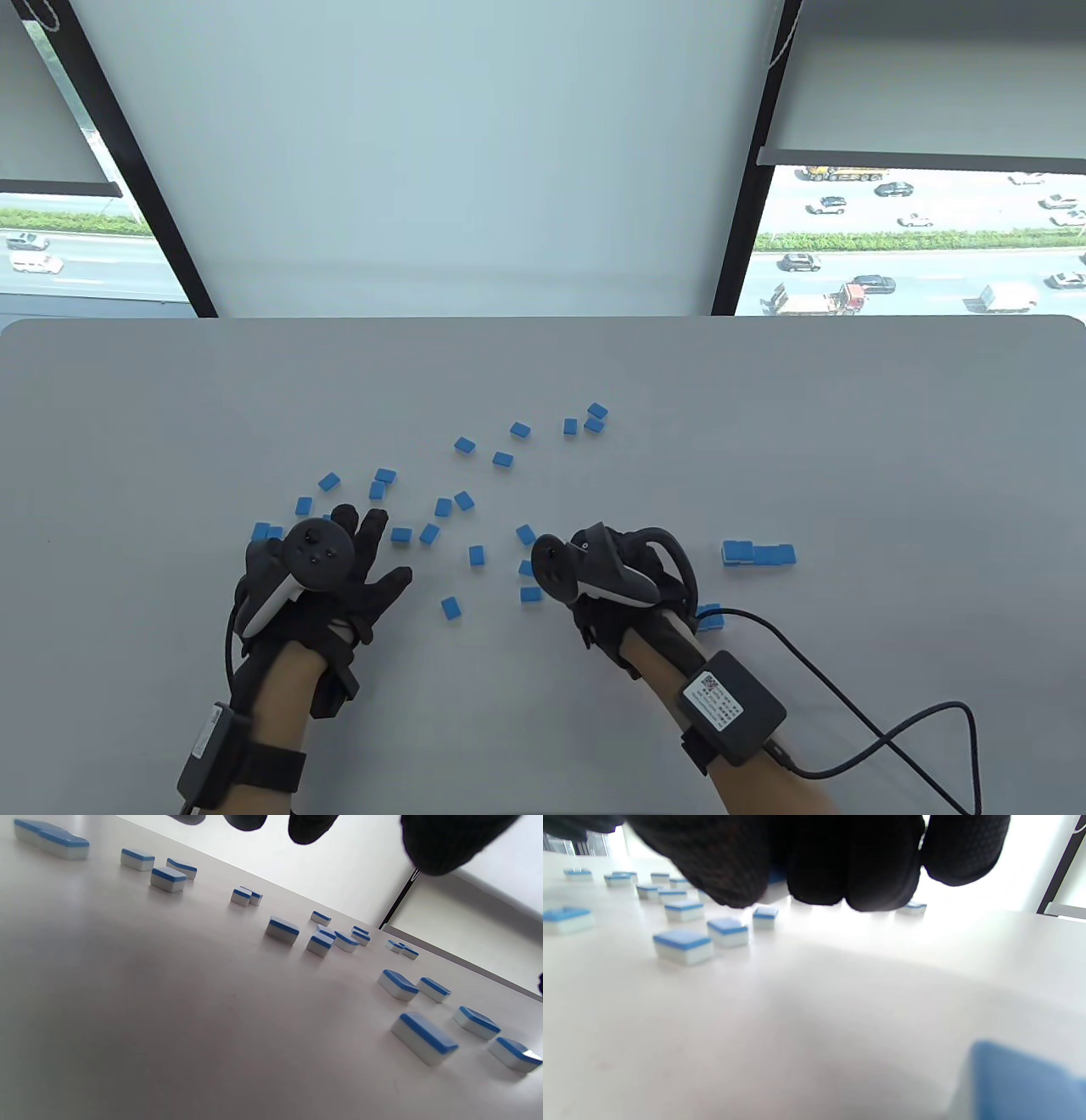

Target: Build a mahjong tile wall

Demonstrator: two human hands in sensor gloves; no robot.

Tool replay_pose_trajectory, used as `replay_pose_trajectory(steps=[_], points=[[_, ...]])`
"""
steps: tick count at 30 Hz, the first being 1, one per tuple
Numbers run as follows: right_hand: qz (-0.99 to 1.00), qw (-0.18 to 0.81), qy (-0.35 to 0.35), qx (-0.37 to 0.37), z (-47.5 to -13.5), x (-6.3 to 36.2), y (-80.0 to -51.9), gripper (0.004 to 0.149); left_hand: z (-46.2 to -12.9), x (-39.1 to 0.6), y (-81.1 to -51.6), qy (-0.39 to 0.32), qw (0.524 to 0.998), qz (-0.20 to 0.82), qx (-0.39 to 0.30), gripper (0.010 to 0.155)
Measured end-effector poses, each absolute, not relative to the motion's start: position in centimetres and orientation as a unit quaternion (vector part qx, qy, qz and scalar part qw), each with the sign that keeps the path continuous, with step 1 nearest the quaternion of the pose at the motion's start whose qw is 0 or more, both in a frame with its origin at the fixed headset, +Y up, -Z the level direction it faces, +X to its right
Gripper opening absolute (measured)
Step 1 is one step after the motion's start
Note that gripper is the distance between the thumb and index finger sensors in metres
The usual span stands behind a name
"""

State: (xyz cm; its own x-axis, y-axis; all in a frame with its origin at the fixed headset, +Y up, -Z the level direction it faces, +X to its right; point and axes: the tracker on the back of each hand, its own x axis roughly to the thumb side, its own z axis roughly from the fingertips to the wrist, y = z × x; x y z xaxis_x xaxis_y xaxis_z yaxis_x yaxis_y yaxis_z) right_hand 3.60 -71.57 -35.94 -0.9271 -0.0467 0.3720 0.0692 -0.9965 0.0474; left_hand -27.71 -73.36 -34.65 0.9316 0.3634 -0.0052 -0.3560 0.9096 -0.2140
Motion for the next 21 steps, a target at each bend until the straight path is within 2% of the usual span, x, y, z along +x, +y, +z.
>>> replay_pose_trajectory(steps=[6, 12, 17, 21], points=[[-0.985, -0.002, 0.042, -0.167, -36.7, 9.0, -67.6, 0.058, -34.7, -27.7, -73.3, -0.016, 0.977, 0.184, -0.107, 0.083], [-0.991, -0.005, 0.081, -0.11, -36.9, 15.7, -65.5, 0.057, -34.7, -27.8, -73.3, -0.014, 0.977, 0.186, -0.104, 0.083], [-0.995, 0.006, 0.087, -0.048, -36.7, 20.8, -66.2, 0.057, -34.6, -27.8, -73.2, -0.014, 0.977, 0.186, -0.103, 0.083], [-0.999, 0.0, 0.04, 0.002, -37.0, 24.4, -69.2, 0.057, -34.7, -27.8, -73.3, -0.015, 0.977, 0.185, -0.105, 0.083]])
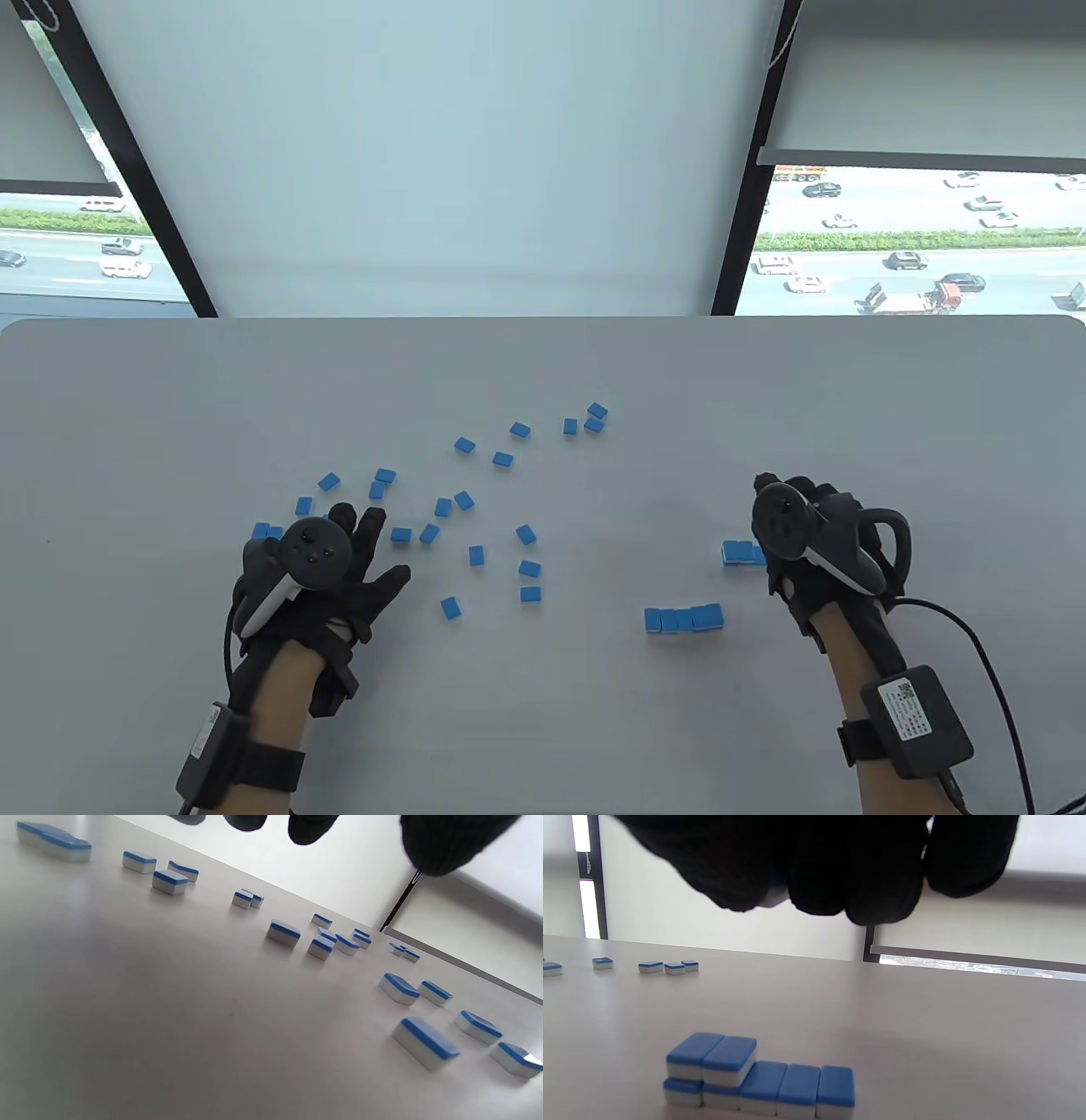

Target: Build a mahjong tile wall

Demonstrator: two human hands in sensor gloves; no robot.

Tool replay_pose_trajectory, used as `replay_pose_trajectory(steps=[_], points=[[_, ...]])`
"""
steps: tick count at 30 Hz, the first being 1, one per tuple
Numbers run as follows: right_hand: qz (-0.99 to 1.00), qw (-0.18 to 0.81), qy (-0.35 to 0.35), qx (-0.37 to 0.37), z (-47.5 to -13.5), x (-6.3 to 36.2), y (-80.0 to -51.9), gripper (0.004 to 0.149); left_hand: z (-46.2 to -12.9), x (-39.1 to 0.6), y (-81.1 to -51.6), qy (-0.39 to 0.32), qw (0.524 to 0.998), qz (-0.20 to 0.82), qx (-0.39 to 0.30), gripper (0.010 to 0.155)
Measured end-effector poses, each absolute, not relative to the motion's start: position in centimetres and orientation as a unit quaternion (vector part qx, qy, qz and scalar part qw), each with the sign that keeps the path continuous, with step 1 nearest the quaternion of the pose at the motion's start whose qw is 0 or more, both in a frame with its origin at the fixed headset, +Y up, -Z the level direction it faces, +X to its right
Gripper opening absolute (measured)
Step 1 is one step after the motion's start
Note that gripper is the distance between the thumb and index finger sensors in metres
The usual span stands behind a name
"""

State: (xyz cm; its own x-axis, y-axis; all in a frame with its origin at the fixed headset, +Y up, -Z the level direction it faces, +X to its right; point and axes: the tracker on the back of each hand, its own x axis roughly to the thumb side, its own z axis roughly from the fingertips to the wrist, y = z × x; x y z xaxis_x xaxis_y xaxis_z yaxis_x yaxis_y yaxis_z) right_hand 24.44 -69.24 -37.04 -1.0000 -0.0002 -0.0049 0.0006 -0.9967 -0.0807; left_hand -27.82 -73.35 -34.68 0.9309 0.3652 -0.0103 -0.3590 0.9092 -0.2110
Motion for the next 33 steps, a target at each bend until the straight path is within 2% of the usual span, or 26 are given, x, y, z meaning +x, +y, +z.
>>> replay_pose_trajectory(steps=[6, 11, 27, 33], points=[[-0.998, -0.005, -0.058, 0.012, -38.2, 25.6, -72.6, 0.056, -34.7, -27.8, -73.5, -0.015, 0.977, 0.183, -0.111, 0.083], [-0.998, 0.002, -0.07, 0.005, -38.6, 25.1, -73.7, 0.056, -34.6, -27.7, -73.5, -0.016, 0.977, 0.18, -0.113, 0.083], [-0.997, 0.0, -0.083, -0.008, -38.7, 24.0, -74.2, 0.056, -34.6, -27.6, -73.5, -0.02, 0.977, 0.181, -0.11, 0.083], [-0.998, -0.017, -0.06, -0.019, -37.8, 23.4, -72.5, 0.061, -34.6, -27.7, -73.4, -0.017, 0.977, 0.181, -0.109, 0.083]])
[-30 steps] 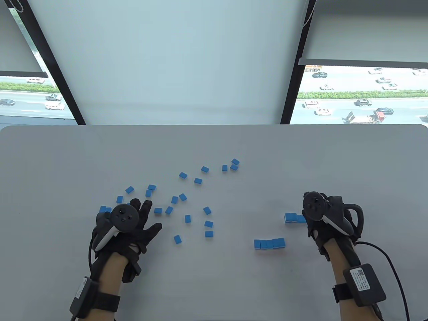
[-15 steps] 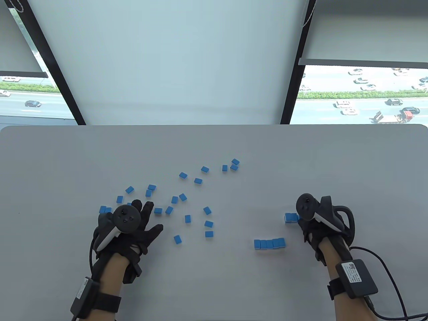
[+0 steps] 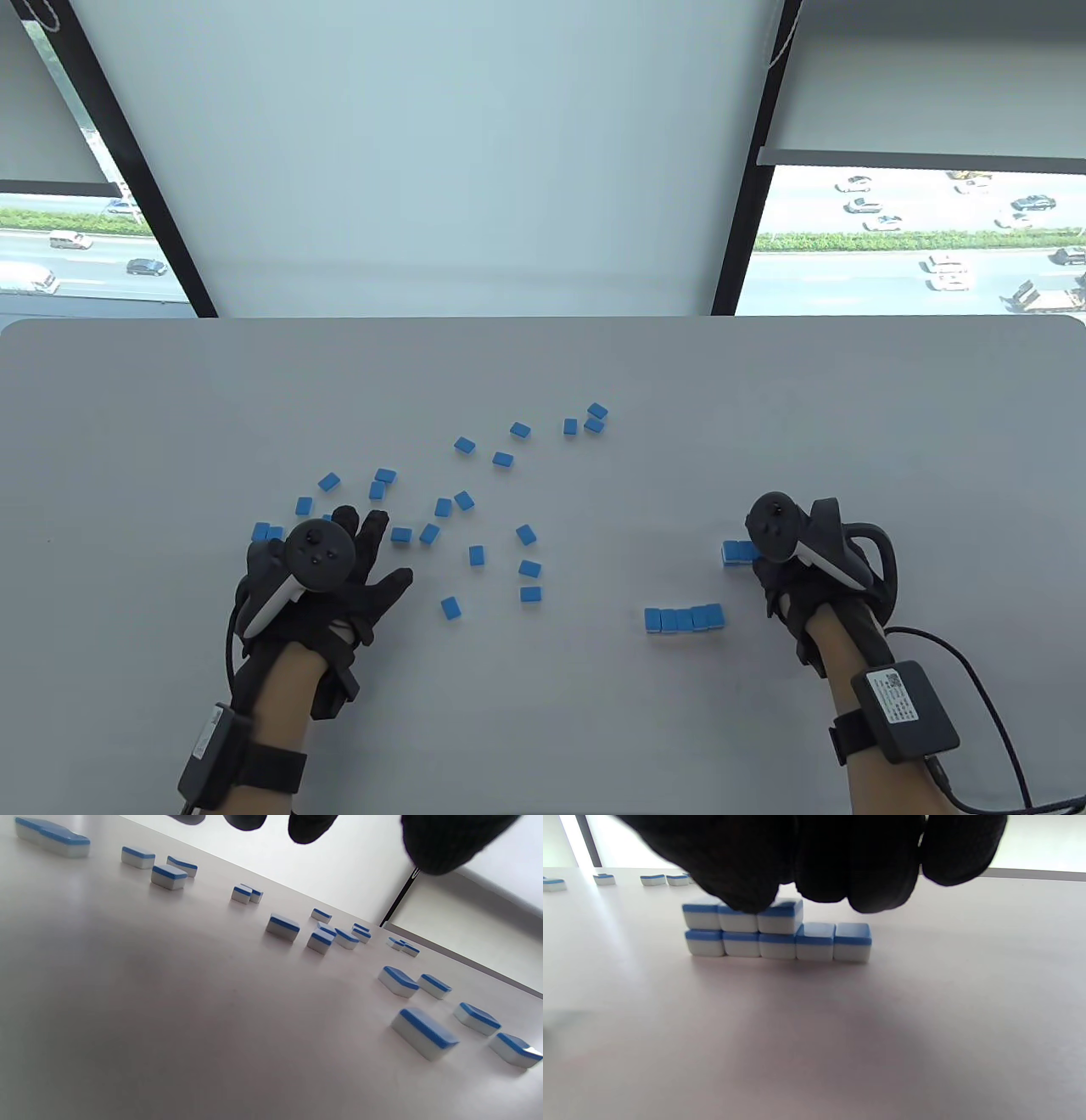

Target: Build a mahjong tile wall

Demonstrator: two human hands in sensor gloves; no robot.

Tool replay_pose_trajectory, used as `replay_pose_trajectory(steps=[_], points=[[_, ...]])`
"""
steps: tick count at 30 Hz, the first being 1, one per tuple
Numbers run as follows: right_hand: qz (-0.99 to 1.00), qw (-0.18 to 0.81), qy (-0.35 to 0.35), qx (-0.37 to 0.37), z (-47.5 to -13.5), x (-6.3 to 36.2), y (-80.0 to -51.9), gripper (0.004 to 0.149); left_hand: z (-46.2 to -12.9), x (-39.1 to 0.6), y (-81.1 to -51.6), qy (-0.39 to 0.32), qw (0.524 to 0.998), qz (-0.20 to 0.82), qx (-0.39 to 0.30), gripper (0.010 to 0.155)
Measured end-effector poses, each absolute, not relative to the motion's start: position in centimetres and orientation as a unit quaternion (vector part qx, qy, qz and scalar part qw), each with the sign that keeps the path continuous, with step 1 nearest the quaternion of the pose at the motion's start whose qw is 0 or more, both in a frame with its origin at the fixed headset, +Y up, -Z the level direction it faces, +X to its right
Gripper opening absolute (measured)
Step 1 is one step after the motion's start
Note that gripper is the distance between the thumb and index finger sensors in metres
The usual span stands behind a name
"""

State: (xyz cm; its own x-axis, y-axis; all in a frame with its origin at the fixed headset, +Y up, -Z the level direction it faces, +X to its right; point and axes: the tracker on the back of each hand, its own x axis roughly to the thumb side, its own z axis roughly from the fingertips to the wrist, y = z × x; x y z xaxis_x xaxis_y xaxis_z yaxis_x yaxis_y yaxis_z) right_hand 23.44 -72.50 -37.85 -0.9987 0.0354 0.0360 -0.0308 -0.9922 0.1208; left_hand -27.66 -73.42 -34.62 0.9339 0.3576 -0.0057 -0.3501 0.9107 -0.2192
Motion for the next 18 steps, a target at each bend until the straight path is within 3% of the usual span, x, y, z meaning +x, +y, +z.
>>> replay_pose_trajectory(steps=[8, 18], points=[[0.991, 0.083, 0.05, 0.088, -37.0, 19.3, -69.3, 0.071, -34.4, -27.6, -72.9, -0.018, 0.978, 0.183, -0.098, 0.083], [0.983, 0.061, 0.076, 0.158, -40.3, 9.2, -67.2, 0.073, -34.3, -27.6, -72.8, -0.024, 0.977, 0.189, -0.095, 0.083]])
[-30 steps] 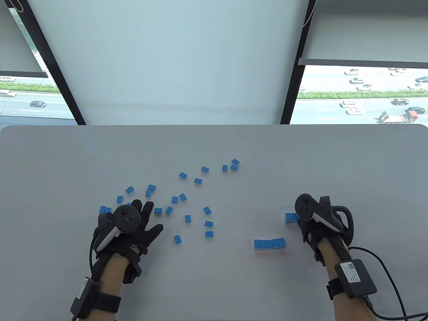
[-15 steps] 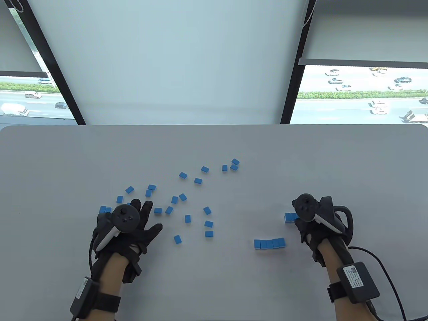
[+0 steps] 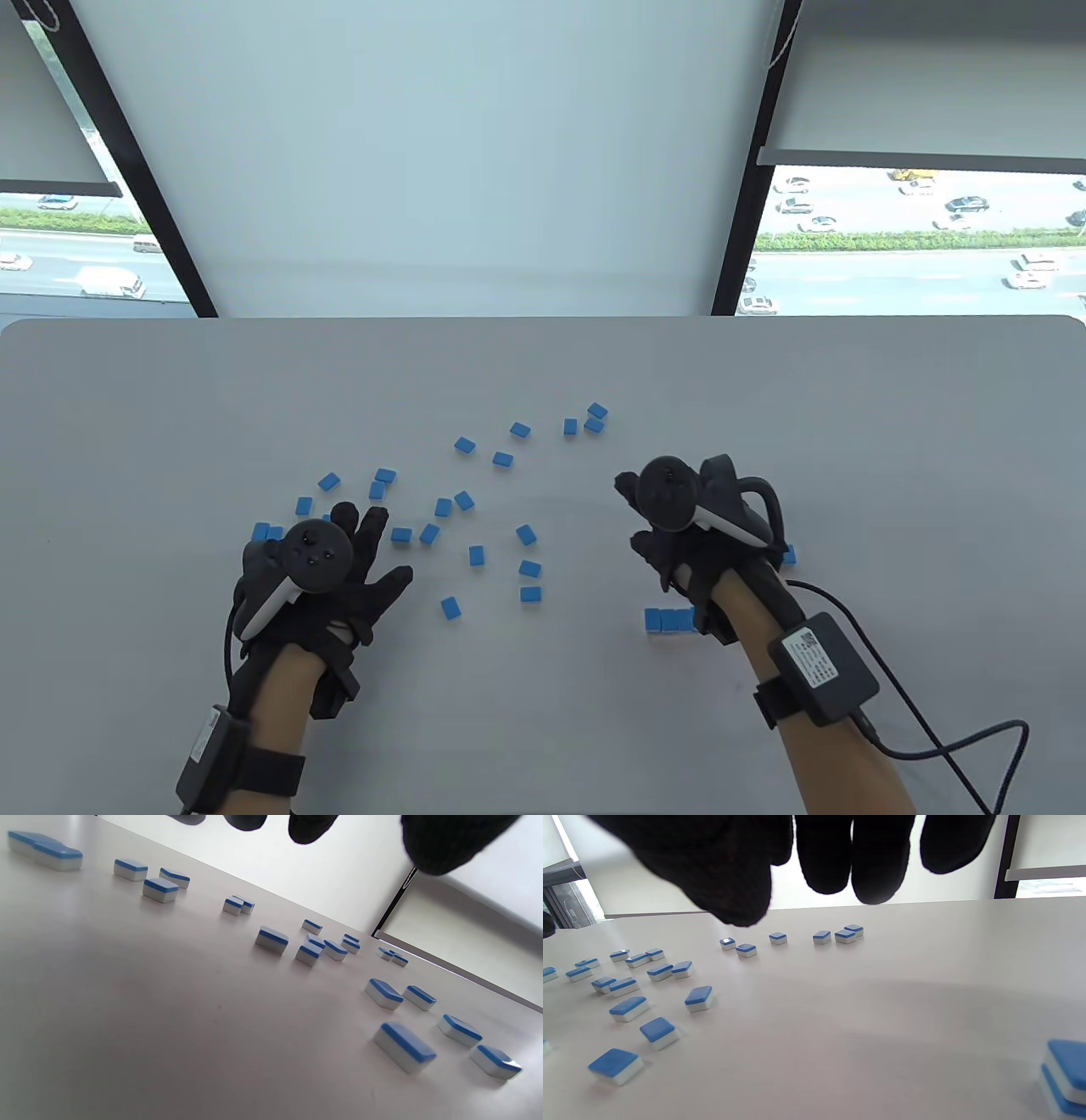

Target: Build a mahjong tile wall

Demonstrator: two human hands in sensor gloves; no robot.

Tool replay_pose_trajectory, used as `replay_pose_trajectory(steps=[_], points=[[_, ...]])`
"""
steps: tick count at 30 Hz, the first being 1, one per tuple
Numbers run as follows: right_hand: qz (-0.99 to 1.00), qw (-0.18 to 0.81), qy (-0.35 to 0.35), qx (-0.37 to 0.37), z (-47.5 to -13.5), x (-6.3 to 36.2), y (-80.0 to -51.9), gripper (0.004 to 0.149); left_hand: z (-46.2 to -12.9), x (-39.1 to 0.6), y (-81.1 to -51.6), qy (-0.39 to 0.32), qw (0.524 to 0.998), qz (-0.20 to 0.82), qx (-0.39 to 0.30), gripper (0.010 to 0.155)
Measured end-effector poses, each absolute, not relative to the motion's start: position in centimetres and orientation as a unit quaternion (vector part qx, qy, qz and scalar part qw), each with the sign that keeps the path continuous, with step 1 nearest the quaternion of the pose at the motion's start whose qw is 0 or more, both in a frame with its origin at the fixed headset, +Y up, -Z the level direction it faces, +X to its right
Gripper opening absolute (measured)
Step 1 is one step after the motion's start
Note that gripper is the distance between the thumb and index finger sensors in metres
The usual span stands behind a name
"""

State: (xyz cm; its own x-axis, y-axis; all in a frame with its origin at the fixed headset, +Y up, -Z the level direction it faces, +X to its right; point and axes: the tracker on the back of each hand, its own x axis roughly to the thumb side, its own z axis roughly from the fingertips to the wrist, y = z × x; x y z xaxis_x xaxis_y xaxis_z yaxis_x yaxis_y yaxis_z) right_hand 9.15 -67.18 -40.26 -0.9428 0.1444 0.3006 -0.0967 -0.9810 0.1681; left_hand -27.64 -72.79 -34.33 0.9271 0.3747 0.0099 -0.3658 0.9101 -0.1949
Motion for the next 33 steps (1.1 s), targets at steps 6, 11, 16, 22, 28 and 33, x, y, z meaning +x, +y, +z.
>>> replay_pose_trajectory(steps=[6, 11, 16, 22, 28, 33], points=[[0.977, 0.022, 0.083, 0.193, -42.5, 2.8, -68.1, 0.072, -34.3, -27.8, -72.8, -0.024, 0.975, 0.198, -0.095, 0.083], [0.974, -0.017, 0.108, 0.2, -44.0, -1.0, -70.4, 0.069, -34.3, -27.8, -72.8, -0.025, 0.975, 0.2, -0.098, 0.083], [0.966, -0.076, 0.158, 0.192, -45.0, -2.3, -73.4, 0.066, -34.3, -27.7, -72.9, -0.028, 0.974, 0.199, -0.099, 0.084], [0.962, -0.083, 0.162, 0.205, -44.7, -2.5, -74.2, 0.064, -34.4, -27.6, -72.9, -0.029, 0.975, 0.198, -0.1, 0.083], [0.961, -0.079, 0.153, 0.214, -44.3, -2.8, -74.6, 0.057, -34.4, -27.6, -72.9, -0.029, 0.975, 0.198, -0.098, 0.083], [0.96, -0.095, 0.141, 0.224, -43.6, -3.0, -74.9, 0.056, -34.4, -27.6, -73.0, -0.029, 0.975, 0.197, -0.099, 0.083]])
